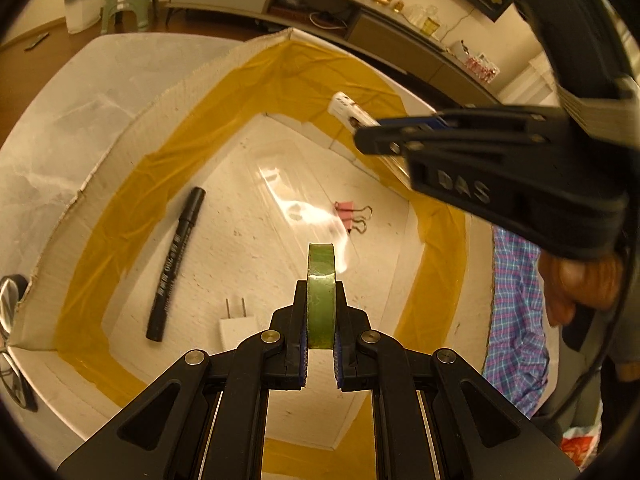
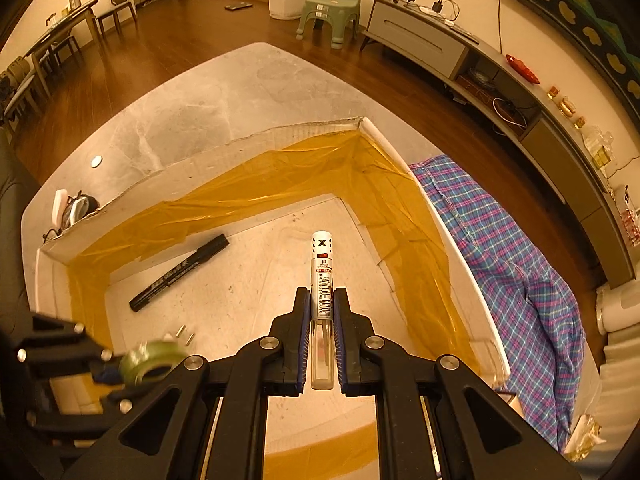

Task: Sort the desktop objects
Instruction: 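Carry the tape roll and tube with both grippers over the cardboard box, then open both grippers to drop the tape roll and tube into the box, then move both grippers back over the cloth toward the remaining items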

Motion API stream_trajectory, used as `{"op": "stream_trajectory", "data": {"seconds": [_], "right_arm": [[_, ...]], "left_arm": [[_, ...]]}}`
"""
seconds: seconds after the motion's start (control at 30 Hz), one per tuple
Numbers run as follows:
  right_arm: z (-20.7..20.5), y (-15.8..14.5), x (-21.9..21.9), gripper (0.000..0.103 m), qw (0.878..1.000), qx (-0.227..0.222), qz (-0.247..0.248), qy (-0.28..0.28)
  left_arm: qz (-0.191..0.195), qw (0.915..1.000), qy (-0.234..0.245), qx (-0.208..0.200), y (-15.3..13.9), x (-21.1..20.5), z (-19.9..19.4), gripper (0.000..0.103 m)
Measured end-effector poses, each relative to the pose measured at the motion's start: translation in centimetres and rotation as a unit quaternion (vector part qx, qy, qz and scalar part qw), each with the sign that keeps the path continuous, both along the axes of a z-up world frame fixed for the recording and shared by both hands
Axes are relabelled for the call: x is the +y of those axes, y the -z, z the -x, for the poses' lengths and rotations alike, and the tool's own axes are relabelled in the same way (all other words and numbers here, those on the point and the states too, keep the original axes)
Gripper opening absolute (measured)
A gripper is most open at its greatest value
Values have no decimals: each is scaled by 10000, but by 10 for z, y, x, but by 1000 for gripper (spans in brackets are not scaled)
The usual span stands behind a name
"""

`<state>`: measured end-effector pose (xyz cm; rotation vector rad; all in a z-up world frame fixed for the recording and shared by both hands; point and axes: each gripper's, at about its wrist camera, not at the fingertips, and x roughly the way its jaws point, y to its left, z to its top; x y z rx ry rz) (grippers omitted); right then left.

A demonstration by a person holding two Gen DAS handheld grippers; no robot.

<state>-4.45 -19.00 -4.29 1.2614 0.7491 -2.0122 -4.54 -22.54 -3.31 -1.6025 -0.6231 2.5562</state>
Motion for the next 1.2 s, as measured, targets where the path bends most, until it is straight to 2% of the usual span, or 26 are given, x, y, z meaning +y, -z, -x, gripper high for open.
{"op": "stream_trajectory", "data": {"seconds": [0.17, 0.57, 0.7, 0.97, 1.03, 1.13, 1.2], "right_arm": [[12, 11, -9, 12, 9997, -25, -226, -53], [34, 26, -14, 15, 9988, -150, -446, 112], [37, 23, -8, 18, 9990, -120, -401, 150], [26, 14, -1, 19, 9992, -188, -325, 102], [21, 13, 3, 21, 9990, -297, -327, 30], [11, 12, 10, 33, 9986, -338, -397, -85], [4, 10, 16, 36, 9983, -354, -438, -128]], "left_arm": [[-97, 9998, 120, -112, 4, 4, 0, 10], [30, 9996, 146, -251, 5, 6, -3, 11], [76, 9993, 240, -263, 4, 10, -5, 25], [122, 9996, 190, -194, -4, 9, -12, 25], [152, 9996, 157, -168, -7, 8, -12, 25], [213, 9996, 124, -116, -12, 5, -14, 25], [278, 9995, 138, -59, -16, 5, -15, 25]]}}
